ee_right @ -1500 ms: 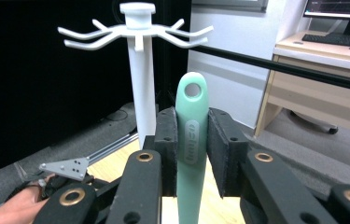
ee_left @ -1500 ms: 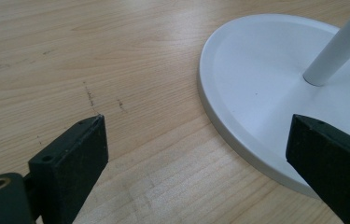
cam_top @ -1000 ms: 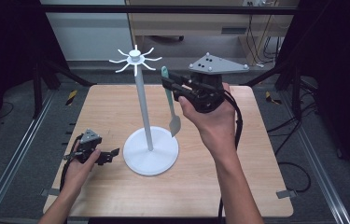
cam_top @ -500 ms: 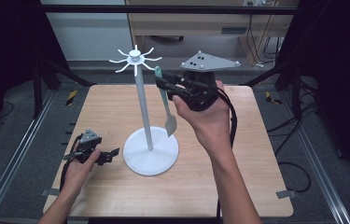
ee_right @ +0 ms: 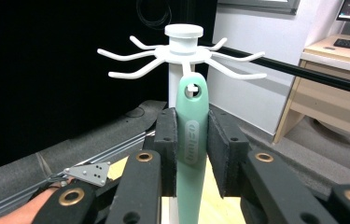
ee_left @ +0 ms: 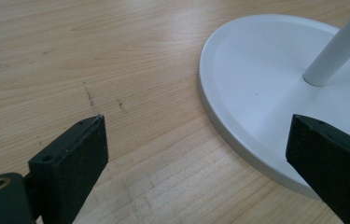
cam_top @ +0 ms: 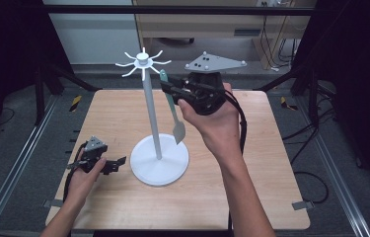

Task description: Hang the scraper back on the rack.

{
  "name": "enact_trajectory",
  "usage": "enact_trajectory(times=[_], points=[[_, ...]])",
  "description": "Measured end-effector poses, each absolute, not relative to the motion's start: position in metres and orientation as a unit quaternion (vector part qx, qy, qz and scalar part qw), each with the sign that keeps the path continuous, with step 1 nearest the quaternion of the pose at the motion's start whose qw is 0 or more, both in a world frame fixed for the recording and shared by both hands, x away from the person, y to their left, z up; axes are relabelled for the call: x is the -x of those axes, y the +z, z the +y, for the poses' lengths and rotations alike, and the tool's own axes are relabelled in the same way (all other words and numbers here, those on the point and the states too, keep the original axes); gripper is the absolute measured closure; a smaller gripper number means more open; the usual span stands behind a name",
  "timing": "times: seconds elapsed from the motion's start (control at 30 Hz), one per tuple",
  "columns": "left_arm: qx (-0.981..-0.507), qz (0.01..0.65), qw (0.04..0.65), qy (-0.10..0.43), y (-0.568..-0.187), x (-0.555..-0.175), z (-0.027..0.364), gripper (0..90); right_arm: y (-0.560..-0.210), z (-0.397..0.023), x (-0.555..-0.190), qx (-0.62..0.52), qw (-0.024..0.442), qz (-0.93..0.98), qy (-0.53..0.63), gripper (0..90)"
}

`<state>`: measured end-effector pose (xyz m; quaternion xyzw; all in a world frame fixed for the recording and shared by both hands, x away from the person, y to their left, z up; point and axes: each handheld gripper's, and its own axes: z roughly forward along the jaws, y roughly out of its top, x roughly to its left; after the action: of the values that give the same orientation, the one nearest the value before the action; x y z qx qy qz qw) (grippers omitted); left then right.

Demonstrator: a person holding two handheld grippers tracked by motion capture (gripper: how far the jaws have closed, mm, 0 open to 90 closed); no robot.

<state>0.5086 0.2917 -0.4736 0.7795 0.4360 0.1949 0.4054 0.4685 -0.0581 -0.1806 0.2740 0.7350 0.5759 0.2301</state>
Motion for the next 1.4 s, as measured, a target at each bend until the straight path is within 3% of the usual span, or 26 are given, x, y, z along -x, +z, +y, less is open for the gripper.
enact_trajectory(times=[0.57, 0.8, 1.4], points=[[-0.779, 0.436, 0.406, 0.194, -0.473, -0.508, 0.292, 5.4, -0.184, -0.052, -0.471, -0.277, 0.240, 0.736, 0.569, 73.6], [-0.779, 0.436, 0.406, 0.194, -0.473, -0.508, 0.292, 5.4, -0.184, -0.053, -0.470, -0.281, 0.240, 0.735, 0.568, 68.9], [-0.781, 0.436, 0.404, 0.194, -0.473, -0.508, 0.292, 5.4, -0.197, -0.090, -0.464, -0.313, 0.257, 0.732, 0.548, 71.5]])
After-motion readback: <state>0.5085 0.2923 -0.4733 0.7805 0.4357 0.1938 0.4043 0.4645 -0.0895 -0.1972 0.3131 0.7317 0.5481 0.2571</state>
